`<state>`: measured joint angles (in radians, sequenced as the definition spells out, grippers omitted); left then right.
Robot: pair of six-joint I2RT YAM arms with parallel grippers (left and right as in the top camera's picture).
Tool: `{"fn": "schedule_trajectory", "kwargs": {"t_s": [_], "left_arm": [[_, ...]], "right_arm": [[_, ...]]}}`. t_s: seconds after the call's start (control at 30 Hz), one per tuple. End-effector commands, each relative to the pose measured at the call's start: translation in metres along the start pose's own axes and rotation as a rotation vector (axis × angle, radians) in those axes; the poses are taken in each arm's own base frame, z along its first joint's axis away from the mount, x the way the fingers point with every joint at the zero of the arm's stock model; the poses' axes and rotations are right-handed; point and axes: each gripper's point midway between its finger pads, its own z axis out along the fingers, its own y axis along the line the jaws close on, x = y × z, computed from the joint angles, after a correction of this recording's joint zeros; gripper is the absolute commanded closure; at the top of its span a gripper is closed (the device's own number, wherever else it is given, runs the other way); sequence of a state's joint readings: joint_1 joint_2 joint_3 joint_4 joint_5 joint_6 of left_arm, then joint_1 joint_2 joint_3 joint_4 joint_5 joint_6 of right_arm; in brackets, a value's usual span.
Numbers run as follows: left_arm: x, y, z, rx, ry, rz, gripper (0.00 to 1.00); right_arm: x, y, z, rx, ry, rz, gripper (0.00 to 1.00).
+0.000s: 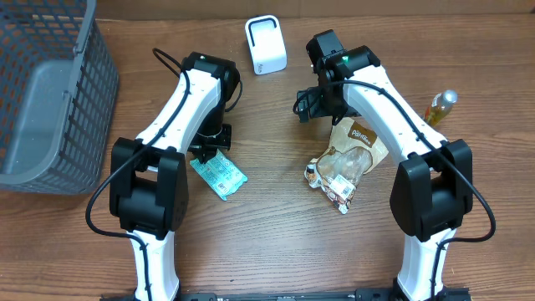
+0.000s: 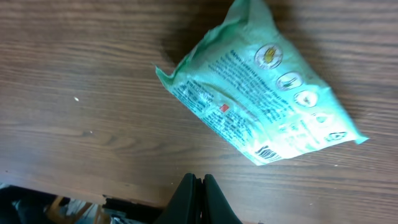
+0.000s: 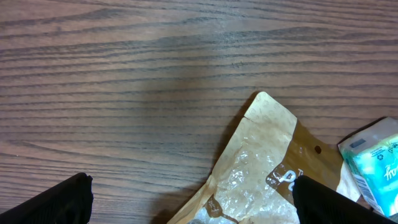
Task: Scan the item barcode
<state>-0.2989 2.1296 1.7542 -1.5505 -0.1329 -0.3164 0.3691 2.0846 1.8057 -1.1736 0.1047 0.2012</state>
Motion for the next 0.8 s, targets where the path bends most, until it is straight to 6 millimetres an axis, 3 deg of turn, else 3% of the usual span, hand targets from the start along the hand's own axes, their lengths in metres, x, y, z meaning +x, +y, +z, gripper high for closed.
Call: {"fn": "schedule_trajectory", "kwargs": {"t_s": [0.0,0.23,0.37,0.67,0.77], "left_arm": [[0.016,0.001,0.021,-0.033,0.078,-0.012,0.96],[0.037,-0.013,0.056,0.006,0.164,-0.004,0.96],[0.037,-0.031,0.060,0.106,0.176,-0.004,0.96],[-0.003,-0.084,0.051,0.393,0.039,-0.022,0.93],[-0.021,-0.111,0.034,0.568,-0.020,-0.014,0.92]], "right_arm": [[-0.005,0.000,-0.005,0.002,-0.021,0.001,0.00],[-0.005,0.000,-0.005,0.002,-0.021,0.001,0.00],[-0.005,0.000,-0.005,0.002,-0.021,0.001,0.00],[-0.005,0.000,-0.005,0.002,-0.021,0.001,0.00],[-0.005,0.000,-0.005,0.002,-0.021,0.001,0.00]]}}
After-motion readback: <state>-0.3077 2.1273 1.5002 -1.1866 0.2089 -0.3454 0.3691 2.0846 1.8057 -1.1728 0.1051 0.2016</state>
